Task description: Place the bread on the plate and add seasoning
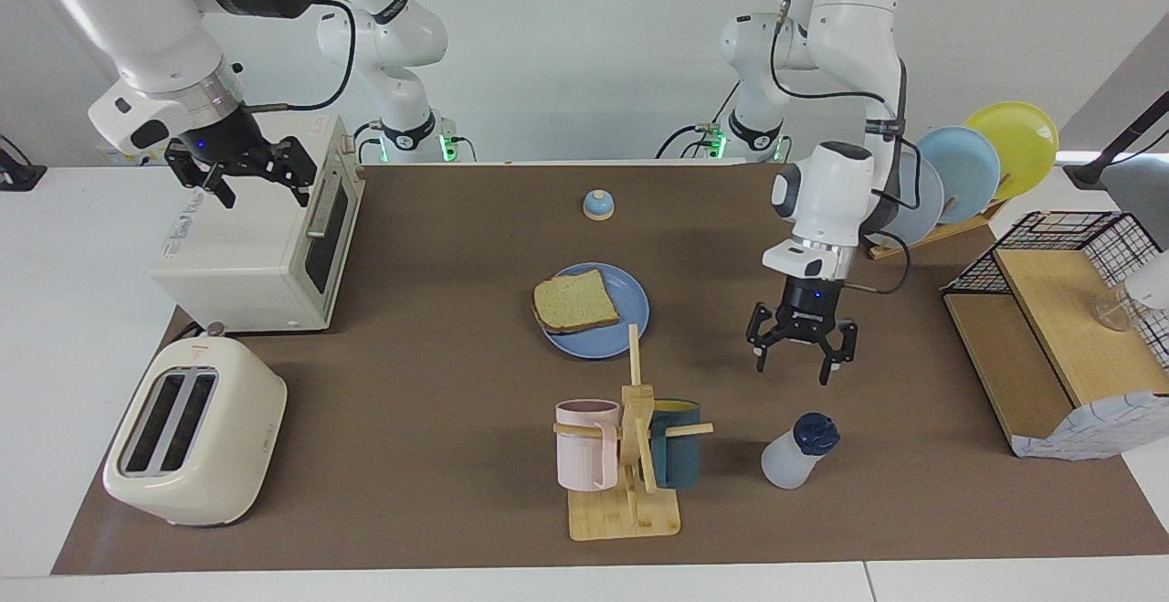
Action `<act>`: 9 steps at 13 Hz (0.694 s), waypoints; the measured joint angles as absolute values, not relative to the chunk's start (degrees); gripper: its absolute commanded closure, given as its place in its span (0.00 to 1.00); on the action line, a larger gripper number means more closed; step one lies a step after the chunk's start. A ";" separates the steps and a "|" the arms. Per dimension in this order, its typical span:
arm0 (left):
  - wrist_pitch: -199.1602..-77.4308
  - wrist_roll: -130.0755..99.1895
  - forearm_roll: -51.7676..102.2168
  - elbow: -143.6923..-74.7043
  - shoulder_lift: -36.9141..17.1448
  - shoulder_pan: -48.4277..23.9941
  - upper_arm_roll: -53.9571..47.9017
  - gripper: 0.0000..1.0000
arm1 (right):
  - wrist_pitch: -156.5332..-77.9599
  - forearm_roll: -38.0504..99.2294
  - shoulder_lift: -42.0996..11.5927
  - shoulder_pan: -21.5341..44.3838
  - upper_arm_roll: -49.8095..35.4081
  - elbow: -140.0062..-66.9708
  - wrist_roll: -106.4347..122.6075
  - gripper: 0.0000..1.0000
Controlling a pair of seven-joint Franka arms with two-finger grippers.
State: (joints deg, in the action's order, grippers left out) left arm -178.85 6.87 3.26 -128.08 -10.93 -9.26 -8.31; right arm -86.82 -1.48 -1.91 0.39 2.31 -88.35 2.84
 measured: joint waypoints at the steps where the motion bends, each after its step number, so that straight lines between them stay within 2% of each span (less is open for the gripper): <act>1: -177.42 3.80 3.26 -129.17 -8.96 -11.28 -8.33 0.00 | -86.82 -1.48 -1.91 0.39 2.31 -88.35 2.84 0.00; 6: -156.88 -3.17 3.27 -128.22 1.62 -16.15 -8.40 0.00 | -86.82 -1.48 -1.91 0.39 2.31 -88.35 2.84 0.00; 9: -135.31 -3.71 3.28 -118.79 6.03 -16.02 -7.83 0.00 | -86.82 -1.48 -1.91 0.39 2.31 -88.35 2.84 0.00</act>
State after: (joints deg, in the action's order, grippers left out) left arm -135.31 -3.71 3.28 -118.79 6.03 -16.02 -7.83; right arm -86.82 -1.48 -1.91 0.39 2.31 -88.35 2.84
